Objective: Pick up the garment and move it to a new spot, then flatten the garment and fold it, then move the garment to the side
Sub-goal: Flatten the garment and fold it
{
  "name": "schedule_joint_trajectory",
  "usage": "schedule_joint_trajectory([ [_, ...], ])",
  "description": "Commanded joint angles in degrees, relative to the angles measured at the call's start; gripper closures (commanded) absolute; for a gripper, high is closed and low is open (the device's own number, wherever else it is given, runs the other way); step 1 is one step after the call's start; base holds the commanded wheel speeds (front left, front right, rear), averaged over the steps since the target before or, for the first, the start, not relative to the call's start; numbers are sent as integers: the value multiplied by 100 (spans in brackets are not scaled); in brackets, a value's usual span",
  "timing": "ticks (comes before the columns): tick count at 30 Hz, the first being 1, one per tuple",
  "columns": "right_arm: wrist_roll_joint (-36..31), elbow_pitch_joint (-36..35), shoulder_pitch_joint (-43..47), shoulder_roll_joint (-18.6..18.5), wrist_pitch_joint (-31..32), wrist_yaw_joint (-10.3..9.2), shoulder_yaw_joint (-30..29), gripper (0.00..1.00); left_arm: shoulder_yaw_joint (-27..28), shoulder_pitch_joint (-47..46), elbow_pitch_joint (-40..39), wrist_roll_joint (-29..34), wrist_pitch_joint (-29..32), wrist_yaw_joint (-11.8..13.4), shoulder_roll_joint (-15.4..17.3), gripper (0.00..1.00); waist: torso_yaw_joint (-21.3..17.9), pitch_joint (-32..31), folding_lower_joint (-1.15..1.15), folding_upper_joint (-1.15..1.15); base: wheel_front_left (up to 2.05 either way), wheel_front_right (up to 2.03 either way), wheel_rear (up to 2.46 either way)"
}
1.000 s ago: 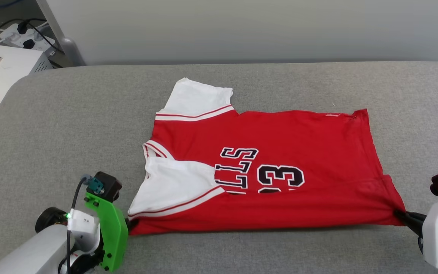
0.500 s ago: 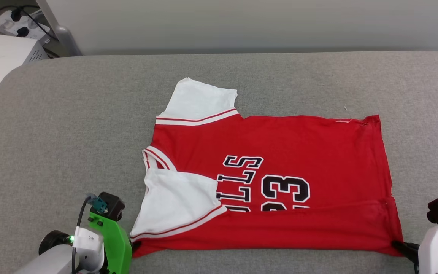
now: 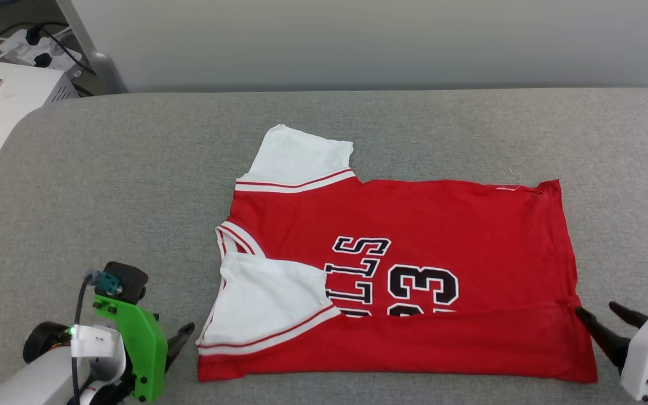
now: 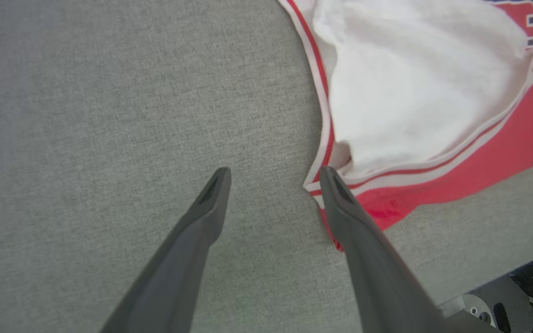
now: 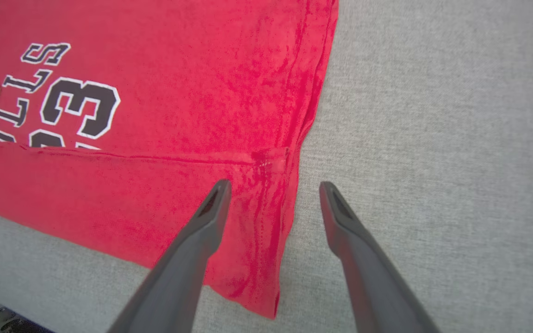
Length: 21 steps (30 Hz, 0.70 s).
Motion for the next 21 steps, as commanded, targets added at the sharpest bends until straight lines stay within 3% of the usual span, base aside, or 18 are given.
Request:
schedule_joint_trajectory([
  [1, -120, -101, 11, 32, -234, -4, -179, 0, 94, -104, -145, 75, -89, 72, 125, 0, 9, -74, 0, 0, 0, 0, 0],
  [6, -608, -518, -66, 324, -1000, -4, -795, 0, 498, -473, -648, 258, -470, 346, 338, 0, -70, -20, 0, 0, 0, 0, 0],
  [12, -1251, -1020, -201, 921, -1678, -4, -1312, 0, 837, -1186, -779, 565, -823, 531, 212, 0, -269, 308, 0, 0, 0, 0, 0],
  [17, -1767, -1448, -294, 1481, -2088, -4, -1584, 0, 965, -1997, -541, 818, -932, 446, -44, 0, -500, 761, 0, 0, 0, 0, 0],
  [21, -1913, -1657, -396, 1671, -2146, -4, -1543, 0, 986, -2817, -157, 928, -753, 184, -259, 0, -704, 1170, 0, 0, 0, 0, 0],
])
